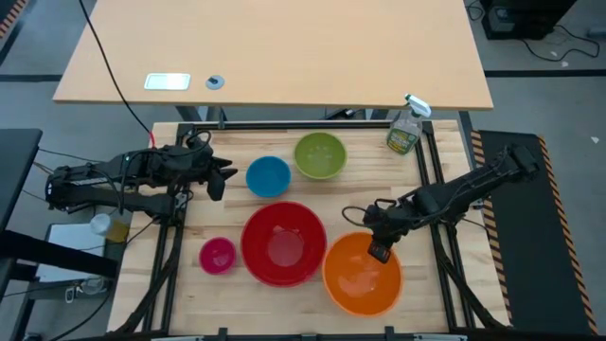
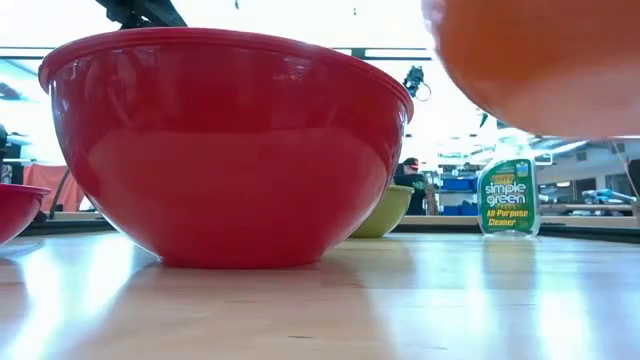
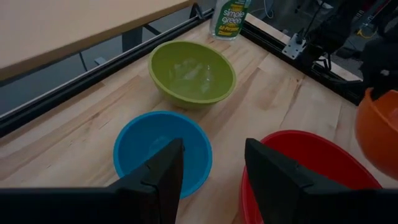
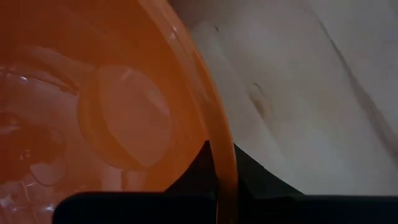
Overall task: Nest bowls inside each other
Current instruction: Stack the orange bowl on top of the red bowl
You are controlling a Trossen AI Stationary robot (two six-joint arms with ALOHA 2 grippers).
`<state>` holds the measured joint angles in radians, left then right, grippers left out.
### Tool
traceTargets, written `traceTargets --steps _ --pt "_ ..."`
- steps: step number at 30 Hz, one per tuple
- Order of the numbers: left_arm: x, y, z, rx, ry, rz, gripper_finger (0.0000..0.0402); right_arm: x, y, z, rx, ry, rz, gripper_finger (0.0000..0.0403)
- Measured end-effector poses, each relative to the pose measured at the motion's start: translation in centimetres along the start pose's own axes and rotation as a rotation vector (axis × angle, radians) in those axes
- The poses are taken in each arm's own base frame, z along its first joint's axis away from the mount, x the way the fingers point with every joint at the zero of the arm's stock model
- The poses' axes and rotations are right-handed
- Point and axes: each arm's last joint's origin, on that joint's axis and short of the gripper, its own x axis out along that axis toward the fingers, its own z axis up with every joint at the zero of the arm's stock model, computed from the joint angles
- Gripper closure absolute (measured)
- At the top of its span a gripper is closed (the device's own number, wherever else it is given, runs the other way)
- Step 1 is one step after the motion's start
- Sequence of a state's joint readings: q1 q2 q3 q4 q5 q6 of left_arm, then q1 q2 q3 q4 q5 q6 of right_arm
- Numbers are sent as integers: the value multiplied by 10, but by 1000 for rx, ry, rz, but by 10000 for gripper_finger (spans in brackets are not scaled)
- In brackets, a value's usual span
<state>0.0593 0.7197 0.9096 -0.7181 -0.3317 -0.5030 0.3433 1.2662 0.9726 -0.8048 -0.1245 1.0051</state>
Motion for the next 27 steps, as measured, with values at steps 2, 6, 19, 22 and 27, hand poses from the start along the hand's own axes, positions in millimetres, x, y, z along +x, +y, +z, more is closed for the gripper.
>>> traceTargets --steps 2,6,19,22,27 --pt "0 0 0 -1 -1 0 228 -1 2 10 29 -52 44 387" --pt "0 -1 1 -10 -12 -7 228 -3 14 39 25 -177 54 386" --pt "0 0 1 -16 -11 -6 228 18 65 162 -145 -256 -248 383" --pt "-1 0 1 -16 -12 -7 228 26 74 181 -171 -264 -268 383" --pt "-1 0 1 -14 -12 -6 228 38 82 201 -196 -271 -269 383"
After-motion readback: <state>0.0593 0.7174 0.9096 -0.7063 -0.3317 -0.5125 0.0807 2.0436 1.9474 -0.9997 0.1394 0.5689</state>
